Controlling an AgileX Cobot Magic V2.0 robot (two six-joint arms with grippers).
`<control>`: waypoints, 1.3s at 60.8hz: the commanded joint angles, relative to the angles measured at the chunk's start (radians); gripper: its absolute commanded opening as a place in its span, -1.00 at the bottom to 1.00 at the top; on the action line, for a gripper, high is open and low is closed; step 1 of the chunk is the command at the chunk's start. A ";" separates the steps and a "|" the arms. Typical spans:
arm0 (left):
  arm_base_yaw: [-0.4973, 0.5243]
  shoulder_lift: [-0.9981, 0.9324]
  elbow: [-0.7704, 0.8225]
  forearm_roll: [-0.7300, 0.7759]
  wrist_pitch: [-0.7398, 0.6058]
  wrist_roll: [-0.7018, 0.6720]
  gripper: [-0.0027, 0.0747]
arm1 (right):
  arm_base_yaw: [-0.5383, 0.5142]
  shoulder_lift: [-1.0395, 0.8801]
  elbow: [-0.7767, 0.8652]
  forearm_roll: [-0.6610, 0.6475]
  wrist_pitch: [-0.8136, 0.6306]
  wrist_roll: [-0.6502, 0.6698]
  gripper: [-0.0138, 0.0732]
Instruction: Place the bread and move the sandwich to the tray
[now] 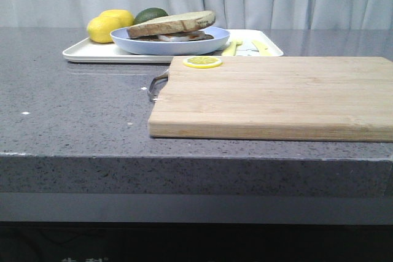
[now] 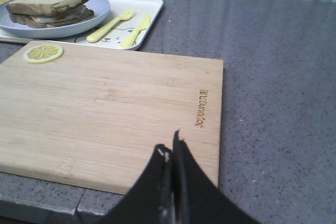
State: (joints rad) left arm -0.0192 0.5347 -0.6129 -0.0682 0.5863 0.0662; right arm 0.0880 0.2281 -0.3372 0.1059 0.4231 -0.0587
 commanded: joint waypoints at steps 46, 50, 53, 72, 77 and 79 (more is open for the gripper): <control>0.000 -0.423 0.128 0.019 -0.126 -0.007 -0.98 | -0.004 0.007 -0.029 -0.001 -0.074 -0.002 -0.88; 0.000 -0.423 0.128 0.019 -0.124 -0.007 -0.98 | -0.004 0.007 -0.029 -0.001 -0.074 -0.002 -0.88; 0.000 -0.423 0.128 0.019 -0.124 -0.007 -0.98 | -0.004 0.007 -0.029 -0.001 -0.074 -0.002 -0.88; 0.005 -0.462 0.188 -0.031 -0.223 -0.023 -0.98 | -0.004 0.007 -0.029 -0.001 -0.074 -0.002 -0.88; 0.020 -0.516 0.255 -0.022 -0.310 -0.066 -0.98 | -0.004 0.007 -0.029 -0.001 -0.074 -0.002 -0.88; 0.024 -0.538 0.283 -0.022 -0.334 -0.066 -0.98 | -0.004 0.007 -0.029 -0.001 -0.074 -0.002 -0.88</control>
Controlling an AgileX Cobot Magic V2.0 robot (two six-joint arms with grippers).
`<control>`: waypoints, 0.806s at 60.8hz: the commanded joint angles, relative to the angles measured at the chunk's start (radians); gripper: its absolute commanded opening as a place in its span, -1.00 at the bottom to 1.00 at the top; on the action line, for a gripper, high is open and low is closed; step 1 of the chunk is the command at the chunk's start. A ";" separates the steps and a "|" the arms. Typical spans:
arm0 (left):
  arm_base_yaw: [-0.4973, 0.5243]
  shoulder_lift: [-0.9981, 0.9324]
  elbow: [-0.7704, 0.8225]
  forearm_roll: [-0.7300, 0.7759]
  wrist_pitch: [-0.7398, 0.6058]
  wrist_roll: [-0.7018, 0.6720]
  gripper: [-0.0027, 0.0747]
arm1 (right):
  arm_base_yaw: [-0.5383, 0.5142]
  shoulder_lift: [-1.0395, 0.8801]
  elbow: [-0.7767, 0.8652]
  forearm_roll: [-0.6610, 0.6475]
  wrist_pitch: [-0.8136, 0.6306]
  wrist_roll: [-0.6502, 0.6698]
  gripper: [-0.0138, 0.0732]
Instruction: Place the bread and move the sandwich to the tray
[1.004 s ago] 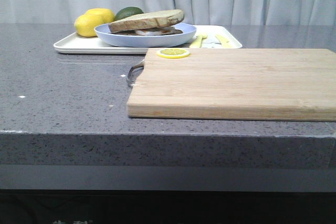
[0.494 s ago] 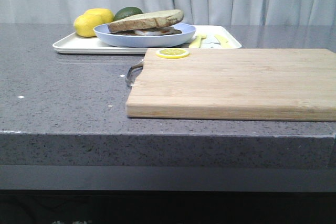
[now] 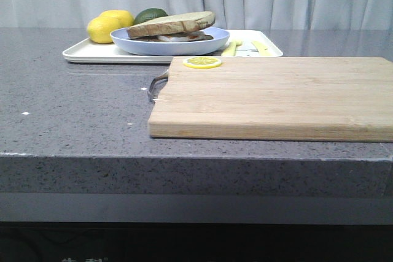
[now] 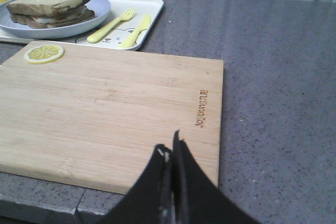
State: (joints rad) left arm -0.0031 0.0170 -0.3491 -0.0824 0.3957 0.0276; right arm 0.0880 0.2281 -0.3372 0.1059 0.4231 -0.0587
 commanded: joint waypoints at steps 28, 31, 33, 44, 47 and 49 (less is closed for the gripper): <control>0.012 -0.045 0.363 -0.003 -0.308 -0.039 -0.98 | -0.004 0.007 -0.029 -0.001 -0.074 -0.002 -0.88; 0.012 -0.045 0.361 -0.003 -0.293 -0.039 -0.98 | -0.004 0.007 -0.029 -0.001 -0.074 -0.002 -0.88; 0.012 -0.045 0.361 -0.003 -0.298 -0.039 -0.98 | -0.004 0.007 -0.029 -0.001 -0.074 -0.002 -0.88; 0.012 -0.045 0.364 -0.003 -0.298 -0.039 -0.98 | -0.004 0.007 -0.029 -0.001 -0.074 -0.002 -0.88; 0.012 -0.045 0.364 -0.003 -0.298 -0.039 -0.98 | -0.004 0.007 -0.029 -0.001 -0.074 -0.002 -0.88; 0.012 -0.045 0.364 -0.003 -0.298 -0.039 -0.98 | -0.004 0.007 -0.029 -0.001 -0.074 -0.002 -0.88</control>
